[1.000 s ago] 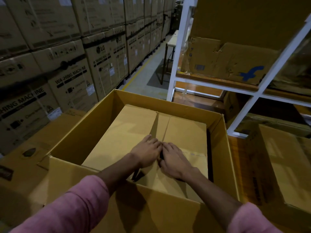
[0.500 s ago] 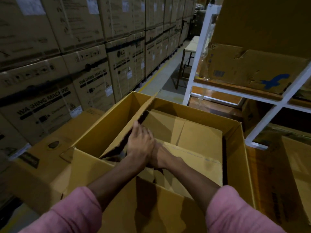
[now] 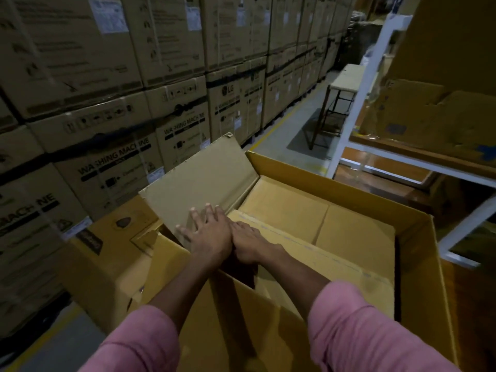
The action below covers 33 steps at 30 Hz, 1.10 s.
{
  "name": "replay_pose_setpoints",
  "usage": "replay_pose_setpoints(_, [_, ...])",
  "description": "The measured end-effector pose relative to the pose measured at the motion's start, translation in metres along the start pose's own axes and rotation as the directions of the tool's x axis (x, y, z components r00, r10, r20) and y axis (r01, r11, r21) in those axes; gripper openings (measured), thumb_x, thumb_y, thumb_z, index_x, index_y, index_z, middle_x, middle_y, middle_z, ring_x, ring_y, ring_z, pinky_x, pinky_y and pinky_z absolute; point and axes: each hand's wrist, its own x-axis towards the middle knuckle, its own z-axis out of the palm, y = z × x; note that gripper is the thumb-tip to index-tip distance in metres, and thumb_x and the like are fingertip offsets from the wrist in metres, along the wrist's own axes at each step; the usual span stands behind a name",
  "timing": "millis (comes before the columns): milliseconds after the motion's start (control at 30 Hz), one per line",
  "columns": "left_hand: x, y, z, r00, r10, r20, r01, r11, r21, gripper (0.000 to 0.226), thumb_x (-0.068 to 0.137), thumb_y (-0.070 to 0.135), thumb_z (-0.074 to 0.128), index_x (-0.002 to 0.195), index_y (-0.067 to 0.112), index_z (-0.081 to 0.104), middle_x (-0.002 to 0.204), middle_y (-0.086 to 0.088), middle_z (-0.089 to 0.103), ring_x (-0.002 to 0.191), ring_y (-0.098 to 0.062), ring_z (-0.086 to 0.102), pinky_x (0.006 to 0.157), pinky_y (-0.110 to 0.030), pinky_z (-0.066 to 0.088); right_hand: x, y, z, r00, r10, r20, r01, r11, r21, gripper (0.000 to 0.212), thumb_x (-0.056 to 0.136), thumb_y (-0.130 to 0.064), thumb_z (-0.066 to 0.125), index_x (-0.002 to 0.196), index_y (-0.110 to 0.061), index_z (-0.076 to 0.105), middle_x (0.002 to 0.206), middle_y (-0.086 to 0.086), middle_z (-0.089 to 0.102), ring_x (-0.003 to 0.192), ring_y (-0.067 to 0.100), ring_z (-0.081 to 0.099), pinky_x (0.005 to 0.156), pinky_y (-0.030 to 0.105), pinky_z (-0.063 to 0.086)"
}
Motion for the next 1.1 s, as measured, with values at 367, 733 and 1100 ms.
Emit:
replay_pose_setpoints(367, [0.002,-0.009,0.014,0.999,0.035,0.032,-0.037,0.998,0.045,0.08,0.099,0.059,0.045,0.159,0.014,0.02,0.17,-0.016,0.008,0.151,-0.053,-0.012,0.104,-0.087,-0.003,-0.005,0.029,-0.002,0.994,0.105,-0.04,-0.105,0.994,-0.008,0.069,0.103,-0.026,0.047,0.163,-0.021,0.013,0.17,0.006,0.013,0.156,0.028,0.011,0.125,0.05,0.014])
replay_pose_setpoints(733, [-0.002,0.011,0.011,0.906,0.393,0.158,-0.418,0.89,0.184,0.062,0.104,0.051,0.041,0.155,0.018,0.03,0.166,-0.009,0.024,0.151,-0.032,0.022,0.119,-0.058,0.026,-0.079,0.124,-0.018,0.864,0.457,-0.211,-0.426,0.887,0.178,0.036,0.103,-0.034,0.041,0.106,-0.013,0.069,0.11,0.01,0.071,0.099,0.028,0.064,0.087,0.044,0.054])
replay_pose_setpoints(1100, [-0.047,0.126,-0.068,0.834,0.507,-0.218,-0.484,0.862,0.151,0.048,0.107,0.046,0.026,0.114,0.015,0.063,0.106,-0.013,0.07,0.096,-0.034,0.066,0.086,-0.046,0.042,-0.16,0.091,-0.134,0.952,0.302,0.056,-0.305,0.908,0.287,0.029,0.101,-0.013,0.054,0.097,-0.029,0.078,0.102,0.002,0.076,0.09,0.019,0.066,0.077,0.038,0.052])
